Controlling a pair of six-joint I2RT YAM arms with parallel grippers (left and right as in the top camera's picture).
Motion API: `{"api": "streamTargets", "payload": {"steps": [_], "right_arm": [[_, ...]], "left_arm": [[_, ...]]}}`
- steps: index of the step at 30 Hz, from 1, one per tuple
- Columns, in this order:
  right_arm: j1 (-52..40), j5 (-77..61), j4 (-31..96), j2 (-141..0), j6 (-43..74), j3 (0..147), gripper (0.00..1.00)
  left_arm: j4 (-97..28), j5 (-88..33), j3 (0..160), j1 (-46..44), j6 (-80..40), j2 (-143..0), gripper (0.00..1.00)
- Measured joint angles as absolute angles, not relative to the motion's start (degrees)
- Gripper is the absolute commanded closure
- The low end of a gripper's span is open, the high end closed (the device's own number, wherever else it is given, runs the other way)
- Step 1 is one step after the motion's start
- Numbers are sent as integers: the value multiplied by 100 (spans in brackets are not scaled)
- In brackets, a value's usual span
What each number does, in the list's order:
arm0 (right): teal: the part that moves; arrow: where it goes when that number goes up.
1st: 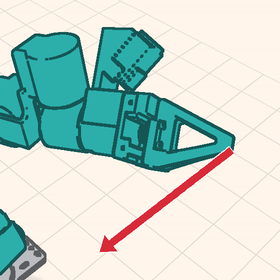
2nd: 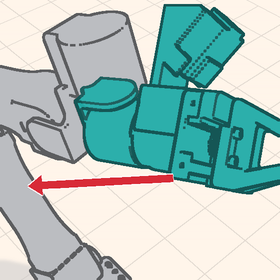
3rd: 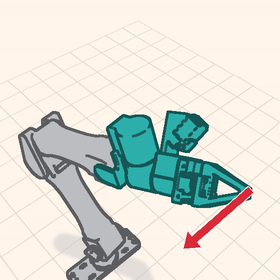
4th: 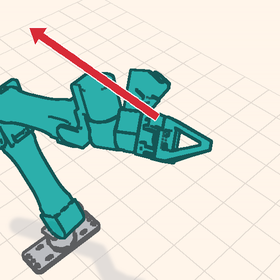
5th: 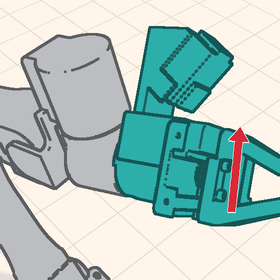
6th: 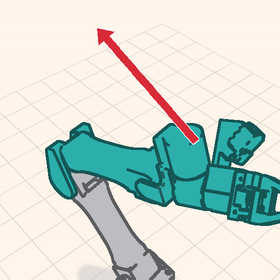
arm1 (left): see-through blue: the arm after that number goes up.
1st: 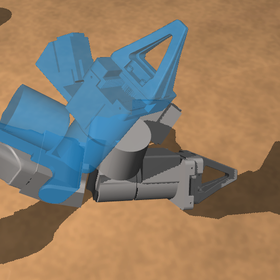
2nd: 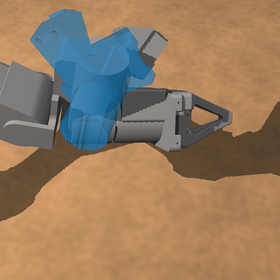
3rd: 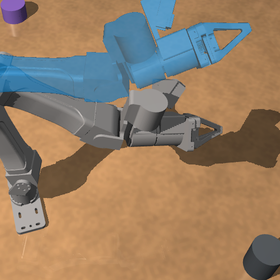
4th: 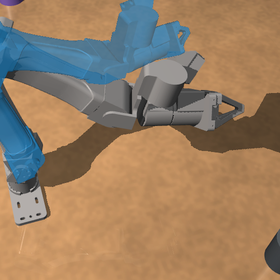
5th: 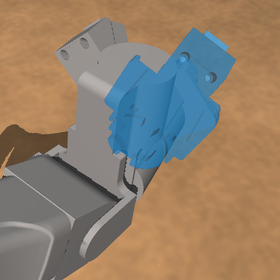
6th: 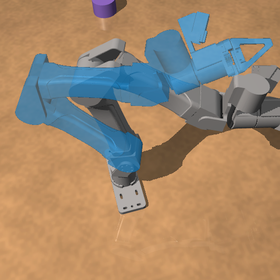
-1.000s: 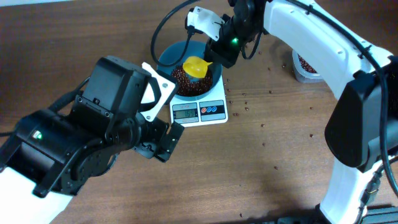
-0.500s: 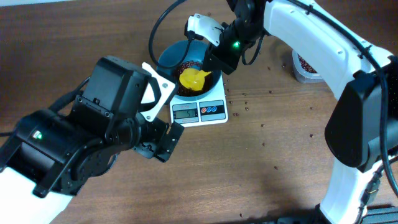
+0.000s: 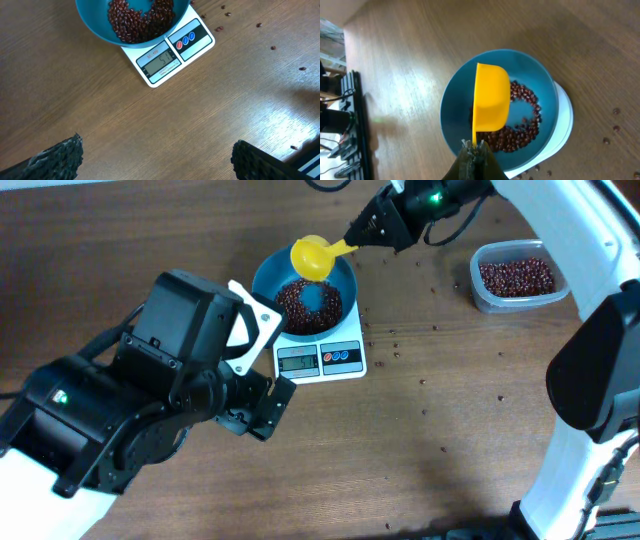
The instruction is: Scoop item into bowl and weigh 50g on scale
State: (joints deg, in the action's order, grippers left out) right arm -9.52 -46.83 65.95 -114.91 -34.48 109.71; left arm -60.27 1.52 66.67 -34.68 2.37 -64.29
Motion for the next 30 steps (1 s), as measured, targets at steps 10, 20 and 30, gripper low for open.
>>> {"api": "streamTargets", "payload": {"steps": [10, 20, 30], "right_arm": [[-1887, -2521, 6029, -11782, -3505, 10971, 96], [-2062, -2185, 5994, -12009, -3647, 10971, 96], [-2147, -2344, 6504, -12009, -3664, 10971, 96]], "left_arm": [[-6027, 152, 6667, -3468, 237, -6429, 1], [-6027, 152, 6667, -3468, 237, -6429, 1], [-6027, 152, 6667, -3468, 237, -6429, 1]]}}
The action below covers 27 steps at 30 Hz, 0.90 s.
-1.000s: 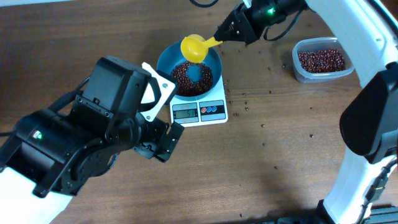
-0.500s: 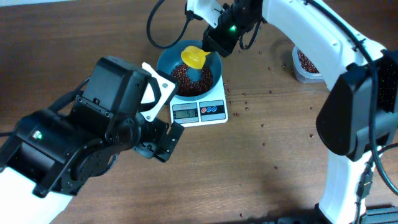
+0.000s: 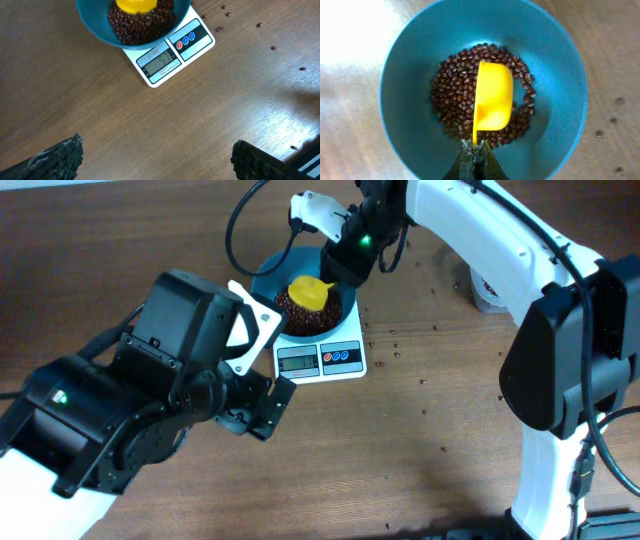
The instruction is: Scoop item into bowl and weigh 50g on scale
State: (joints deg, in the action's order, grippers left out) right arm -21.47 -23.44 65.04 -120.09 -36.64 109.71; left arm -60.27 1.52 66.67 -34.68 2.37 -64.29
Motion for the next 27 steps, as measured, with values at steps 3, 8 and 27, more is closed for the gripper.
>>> {"api": "streamTargets", "payload": {"steps": [3, 8, 27], "right_arm": [[-2147, -2587, 6689, -12009, -3662, 10971, 96], [-2001, -3107, 6757, -12009, -3667, 10971, 96], [-434, -5647, 7397, -12007, -3618, 12084, 96]], "left_arm": [[-6027, 152, 6667, -3468, 237, -6429, 1], [-6027, 152, 6667, -3468, 237, -6429, 1], [-6027, 152, 6667, -3468, 239, -6429, 1]]}}
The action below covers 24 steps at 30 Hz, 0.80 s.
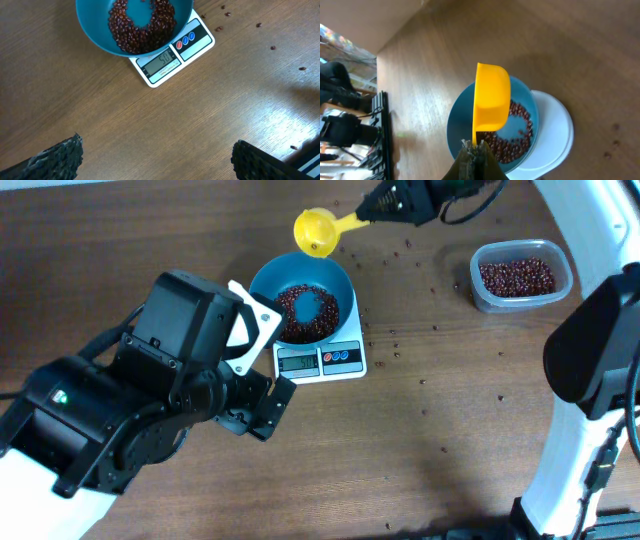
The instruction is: Scoop item into bowl and weigh 50g on scale
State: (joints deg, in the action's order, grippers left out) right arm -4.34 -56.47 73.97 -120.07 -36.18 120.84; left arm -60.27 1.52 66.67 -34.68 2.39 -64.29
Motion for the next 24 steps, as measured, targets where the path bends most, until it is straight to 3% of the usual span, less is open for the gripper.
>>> {"api": "streamTargets", "payload": {"steps": [12, 17, 24], "right_arm": [[1330, -4947, 8879, -12007, -3618, 12604, 96], [2095, -3411, 9435, -12007, -3618, 12613, 96], [1883, -919, 9013, -12007, -3616, 12613, 96]], "left_arm": [[-6027, 152, 6667, -3468, 239, -6429, 1], [-6027, 152, 6667, -3468, 237, -6429, 1], [-6027, 152, 6667, -3468, 237, -6429, 1]]}}
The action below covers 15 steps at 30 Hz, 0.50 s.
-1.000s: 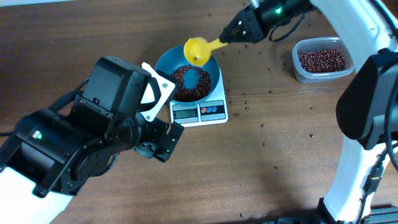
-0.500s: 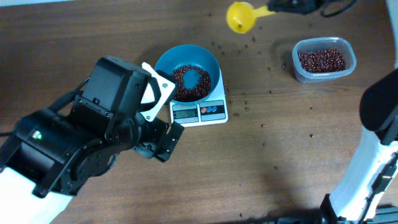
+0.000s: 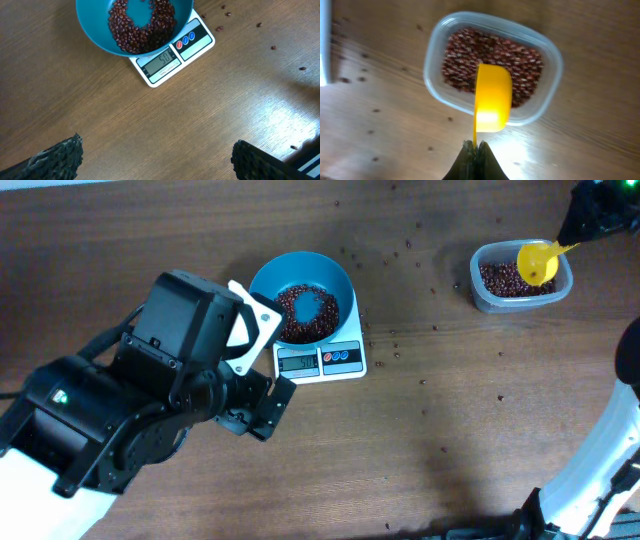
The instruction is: Scoop item into bowl and weigh 50g on scale
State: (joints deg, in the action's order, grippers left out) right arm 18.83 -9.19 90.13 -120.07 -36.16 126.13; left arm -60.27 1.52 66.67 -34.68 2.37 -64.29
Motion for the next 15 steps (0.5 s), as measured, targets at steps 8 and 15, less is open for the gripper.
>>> {"api": "streamTargets", "payload": {"steps": [8, 15], "right_arm": [[1072, 639, 8554, -12007, -3625, 12613, 96], [1044, -329, 8309, -12007, -3264, 12731, 96]], "left_arm": [[-6027, 152, 6667, -3468, 237, -6429, 1], [-6027, 152, 6667, -3468, 237, -6429, 1]]}}
